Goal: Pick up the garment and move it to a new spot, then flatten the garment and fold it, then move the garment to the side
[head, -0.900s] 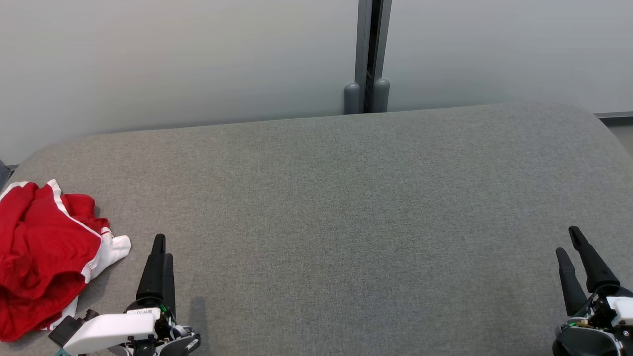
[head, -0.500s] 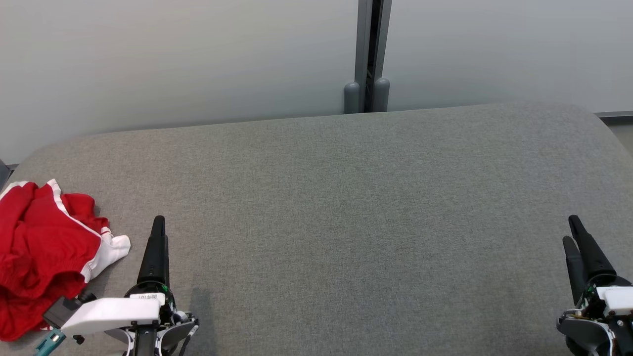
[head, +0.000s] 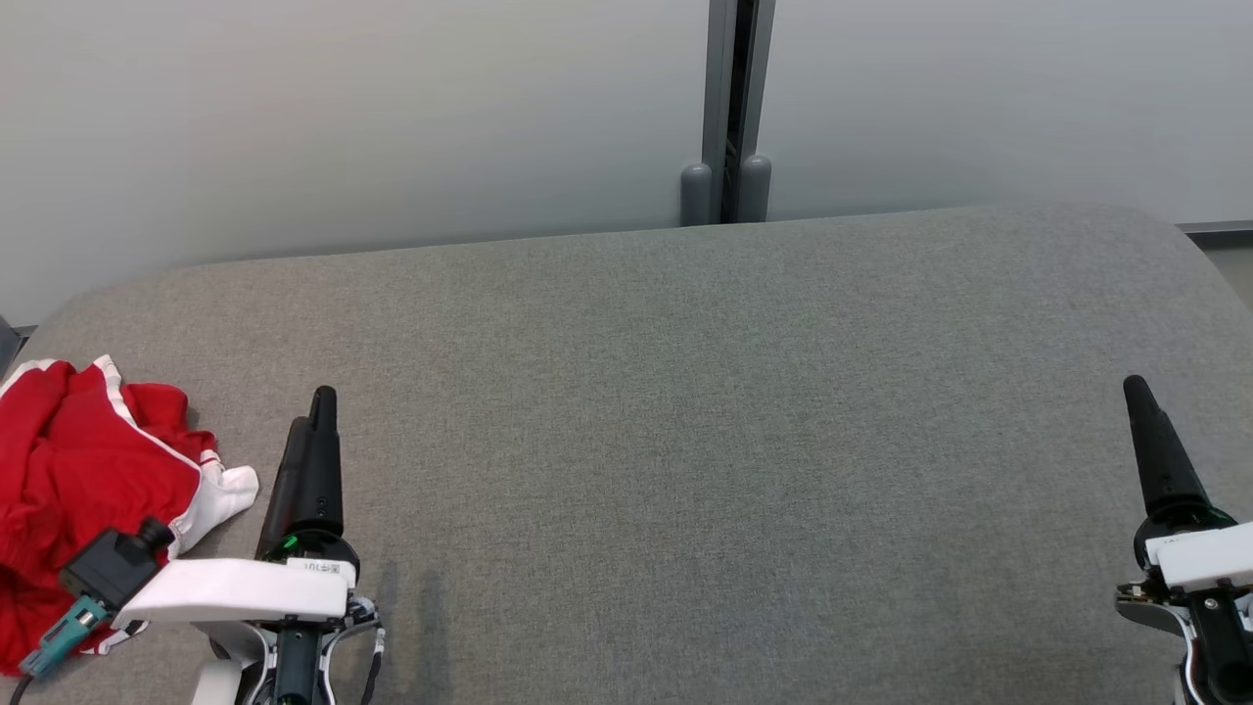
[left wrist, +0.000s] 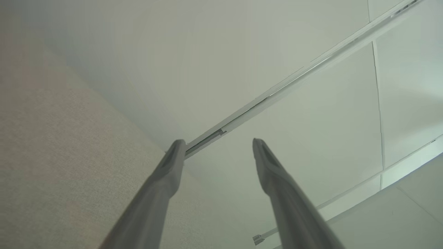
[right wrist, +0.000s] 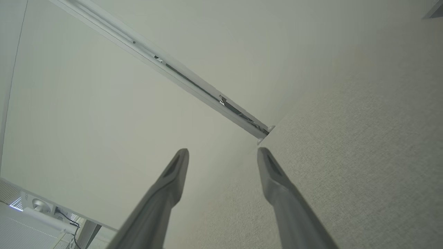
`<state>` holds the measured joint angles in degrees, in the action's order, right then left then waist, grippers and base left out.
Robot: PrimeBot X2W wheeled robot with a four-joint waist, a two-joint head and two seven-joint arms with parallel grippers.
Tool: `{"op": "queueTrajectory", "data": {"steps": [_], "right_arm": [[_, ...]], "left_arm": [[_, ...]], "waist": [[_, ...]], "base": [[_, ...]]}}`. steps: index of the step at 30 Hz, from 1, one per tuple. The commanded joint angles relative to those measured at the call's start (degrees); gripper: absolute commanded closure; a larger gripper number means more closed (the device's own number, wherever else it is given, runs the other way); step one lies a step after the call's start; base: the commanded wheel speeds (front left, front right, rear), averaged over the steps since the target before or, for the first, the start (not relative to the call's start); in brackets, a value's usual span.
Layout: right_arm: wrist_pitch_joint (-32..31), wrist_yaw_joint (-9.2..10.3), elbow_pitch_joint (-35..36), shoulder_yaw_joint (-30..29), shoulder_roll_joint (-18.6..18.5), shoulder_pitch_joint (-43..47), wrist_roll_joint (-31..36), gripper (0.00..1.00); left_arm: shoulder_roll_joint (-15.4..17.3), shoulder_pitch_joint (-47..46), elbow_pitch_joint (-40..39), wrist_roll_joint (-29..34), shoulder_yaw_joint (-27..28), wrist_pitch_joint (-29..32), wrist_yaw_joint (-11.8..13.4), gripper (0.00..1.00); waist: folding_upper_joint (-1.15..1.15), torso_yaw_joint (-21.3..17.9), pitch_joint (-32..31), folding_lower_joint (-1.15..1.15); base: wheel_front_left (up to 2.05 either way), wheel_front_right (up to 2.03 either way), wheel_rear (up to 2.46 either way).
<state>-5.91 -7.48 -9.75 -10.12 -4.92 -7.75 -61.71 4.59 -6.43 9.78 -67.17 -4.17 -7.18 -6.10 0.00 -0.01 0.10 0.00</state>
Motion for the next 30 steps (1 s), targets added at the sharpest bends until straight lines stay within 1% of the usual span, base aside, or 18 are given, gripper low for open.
{"op": "queueTrajectory", "data": {"steps": [1,7,13,22,30], "right_arm": [[1.0,-0.01,1.8,0.6,-1.2,-1.8,3.7,0.00],[2.9,-0.01,3.4,2.2,-1.7,-1.7,12.4,0.00],[4.7,-0.01,4.0,3.5,-1.5,-1.4,19.3,0.00],[7.1,-0.02,3.2,5.7,-1.7,-1.1,26.3,0.00],[8.1,-0.02,2.0,6.5,-1.6,-0.7,30.7,0.00]], "left_arm": [[0.8,-2.1,-1.5,3.3,-0.2,-0.5,0.4,0.00],[2.0,-1.9,-2.0,10.5,-1.1,-1.2,1.6,0.00],[3.2,-2.0,-1.6,16.8,-2.0,-1.6,2.7,0.00],[4.5,-2.0,-0.8,24.6,-3.0,-1.2,4.4,0.00],[5.1,-1.9,0.1,29.1,-3.5,-1.4,5.1,0.00]], "waist": [[0.00,0.0,0.0,0.00],[0.00,0.0,-0.1,0.00],[0.00,0.0,-0.2,0.00],[0.00,0.0,-0.3,0.00],[0.00,0.1,-0.3,0.00]], "base": [[0.00,0.00,0.00],[0.00,0.00,0.00],[0.00,0.00,0.00],[0.00,0.00,0.00],[0.00,0.00,0.00]]}}
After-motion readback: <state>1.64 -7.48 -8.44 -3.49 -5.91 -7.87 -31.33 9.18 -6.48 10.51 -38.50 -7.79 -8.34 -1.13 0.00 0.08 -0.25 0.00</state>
